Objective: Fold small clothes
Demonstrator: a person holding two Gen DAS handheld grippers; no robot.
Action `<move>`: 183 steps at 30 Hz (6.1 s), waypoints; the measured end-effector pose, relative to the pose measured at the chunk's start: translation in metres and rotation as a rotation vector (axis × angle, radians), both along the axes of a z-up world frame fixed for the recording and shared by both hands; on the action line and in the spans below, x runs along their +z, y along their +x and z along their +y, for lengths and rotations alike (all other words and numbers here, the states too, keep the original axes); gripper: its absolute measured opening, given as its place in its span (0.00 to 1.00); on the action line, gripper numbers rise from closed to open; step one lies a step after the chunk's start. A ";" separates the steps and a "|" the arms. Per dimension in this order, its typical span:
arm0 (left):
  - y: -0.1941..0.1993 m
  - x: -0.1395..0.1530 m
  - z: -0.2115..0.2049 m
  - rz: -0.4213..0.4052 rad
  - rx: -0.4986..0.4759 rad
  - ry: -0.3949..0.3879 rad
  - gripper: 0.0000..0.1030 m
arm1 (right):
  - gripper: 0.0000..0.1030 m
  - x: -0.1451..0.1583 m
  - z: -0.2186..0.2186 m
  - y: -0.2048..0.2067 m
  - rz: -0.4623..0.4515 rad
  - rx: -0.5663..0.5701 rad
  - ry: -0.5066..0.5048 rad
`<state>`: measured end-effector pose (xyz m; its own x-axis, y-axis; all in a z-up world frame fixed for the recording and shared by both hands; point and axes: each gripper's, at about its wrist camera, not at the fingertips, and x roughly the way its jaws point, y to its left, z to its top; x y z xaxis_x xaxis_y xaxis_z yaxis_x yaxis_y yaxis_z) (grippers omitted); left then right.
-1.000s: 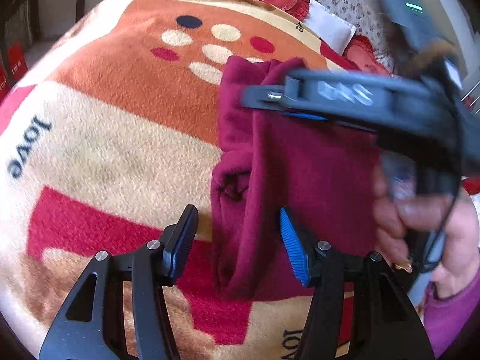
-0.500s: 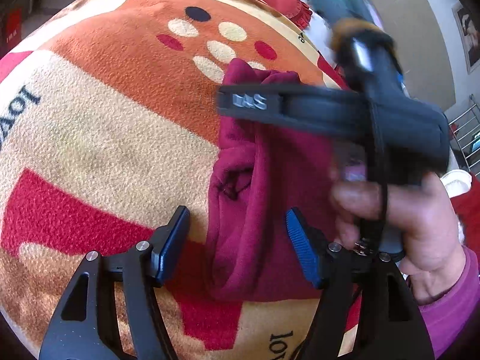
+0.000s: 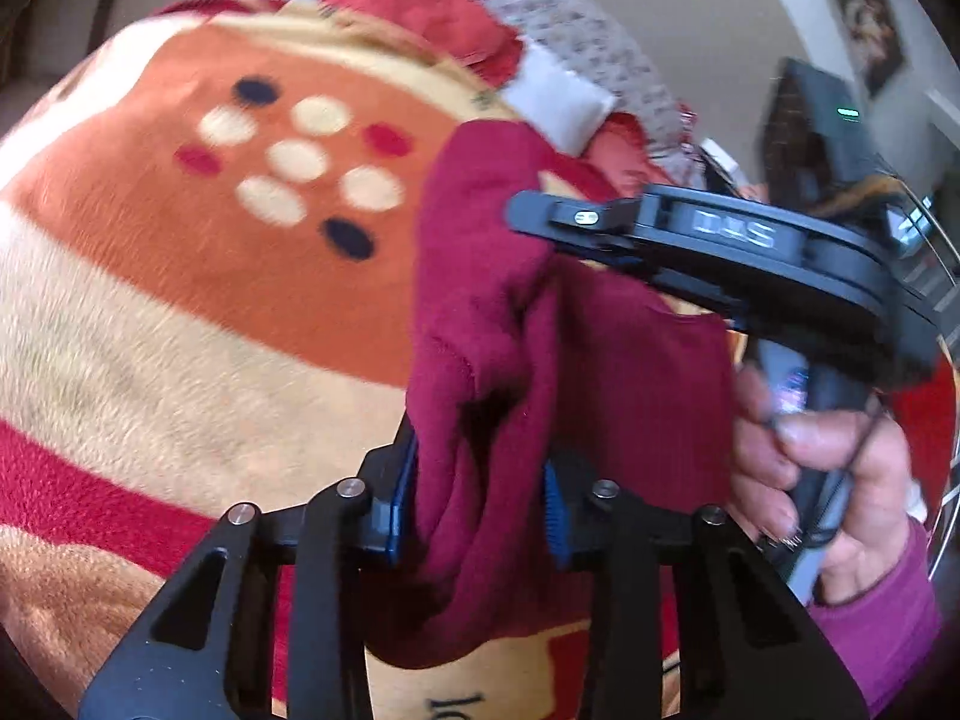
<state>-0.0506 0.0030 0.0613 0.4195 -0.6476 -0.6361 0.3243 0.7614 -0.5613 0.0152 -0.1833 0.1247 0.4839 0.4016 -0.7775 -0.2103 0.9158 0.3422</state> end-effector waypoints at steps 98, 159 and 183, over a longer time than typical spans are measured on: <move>-0.047 0.017 -0.203 -0.072 -0.301 0.298 0.48 | 0.47 -0.041 -0.220 -0.180 0.002 -0.286 -0.159; 0.003 0.013 -0.171 0.061 -0.259 0.155 0.68 | 0.71 -0.035 -0.268 -0.180 -0.067 -0.431 0.092; 0.012 -0.015 -0.204 0.082 -0.280 0.169 0.81 | 0.87 -0.065 -0.272 -0.157 -0.028 -0.447 0.231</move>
<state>-0.0390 -0.2013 0.0466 0.1826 -0.6130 -0.7687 0.4930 0.7335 -0.4679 -0.1416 -0.4549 0.0598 0.6675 0.3102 -0.6769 0.1732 0.8195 0.5463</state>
